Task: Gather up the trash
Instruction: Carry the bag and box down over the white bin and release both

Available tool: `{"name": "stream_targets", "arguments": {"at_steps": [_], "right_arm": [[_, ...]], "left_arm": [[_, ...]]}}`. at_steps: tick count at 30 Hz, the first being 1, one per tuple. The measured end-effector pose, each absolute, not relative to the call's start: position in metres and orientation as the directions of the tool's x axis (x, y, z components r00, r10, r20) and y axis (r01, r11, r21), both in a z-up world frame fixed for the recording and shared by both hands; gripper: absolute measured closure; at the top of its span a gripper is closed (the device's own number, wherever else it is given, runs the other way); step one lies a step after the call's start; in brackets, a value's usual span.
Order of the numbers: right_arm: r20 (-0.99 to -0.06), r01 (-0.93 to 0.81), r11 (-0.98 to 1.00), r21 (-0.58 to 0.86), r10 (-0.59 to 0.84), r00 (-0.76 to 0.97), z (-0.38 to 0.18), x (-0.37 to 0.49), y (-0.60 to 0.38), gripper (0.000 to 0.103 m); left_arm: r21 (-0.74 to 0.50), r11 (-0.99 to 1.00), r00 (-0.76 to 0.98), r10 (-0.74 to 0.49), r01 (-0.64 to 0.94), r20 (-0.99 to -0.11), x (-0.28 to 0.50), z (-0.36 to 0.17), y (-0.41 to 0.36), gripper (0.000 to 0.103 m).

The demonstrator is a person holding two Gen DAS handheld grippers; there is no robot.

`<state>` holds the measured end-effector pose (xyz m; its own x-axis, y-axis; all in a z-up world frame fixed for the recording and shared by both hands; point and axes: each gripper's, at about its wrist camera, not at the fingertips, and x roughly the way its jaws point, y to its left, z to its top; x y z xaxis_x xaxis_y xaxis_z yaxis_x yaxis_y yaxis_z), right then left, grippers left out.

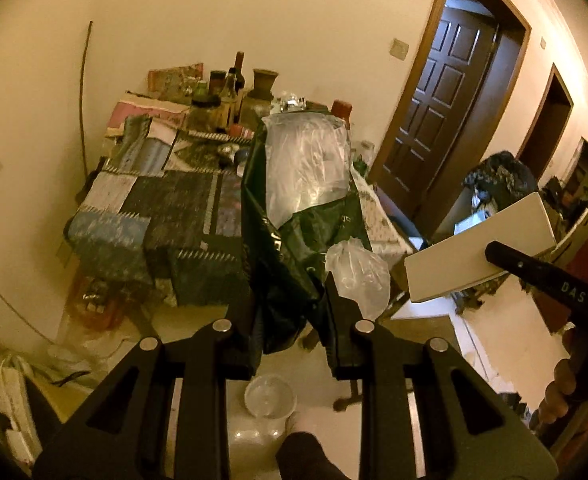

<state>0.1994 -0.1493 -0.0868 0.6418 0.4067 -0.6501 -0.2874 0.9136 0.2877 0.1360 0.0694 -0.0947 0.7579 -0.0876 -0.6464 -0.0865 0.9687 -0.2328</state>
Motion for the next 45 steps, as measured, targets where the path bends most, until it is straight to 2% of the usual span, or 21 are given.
{"name": "stream_targets", "arguments": {"at_steps": [10, 20, 28, 34, 45], "right_arm": [[-0.715, -0.229, 0.928, 0.294, 0.372, 0.592, -0.118, 0.162, -0.155, 0.087], [-0.807, -0.204, 0.939, 0.276, 0.342, 0.481, -0.186, 0.187, -0.158, 0.087], [-0.861, -0.22, 0.936, 0.276, 0.342, 0.377, -0.285, 0.219, -0.144, 0.087], [-0.893, -0.239, 0.931, 0.274, 0.339, 0.296, -0.385, 0.244, -0.132, 0.087], [-0.914, -0.264, 0.923, 0.28, 0.341, 0.22, -0.537, 0.274, -0.112, 0.087]], "left_arm": [[-0.21, 0.977, 0.672, -0.125, -0.047, -0.73, 0.108, -0.136, 0.063, 0.079], [-0.222, 0.971, 0.524, -0.142, -0.092, -0.84, 0.138, -0.235, 0.05, 0.079], [-0.196, 0.972, 0.424, -0.124, -0.131, -0.897, 0.178, -0.345, 0.046, 0.079], [-0.185, 0.97, 0.357, -0.119, -0.159, -0.926, 0.199, -0.438, 0.056, 0.079], [-0.169, 0.971, 0.256, -0.122, -0.17, -0.959, 0.227, -0.599, 0.061, 0.079]]}}
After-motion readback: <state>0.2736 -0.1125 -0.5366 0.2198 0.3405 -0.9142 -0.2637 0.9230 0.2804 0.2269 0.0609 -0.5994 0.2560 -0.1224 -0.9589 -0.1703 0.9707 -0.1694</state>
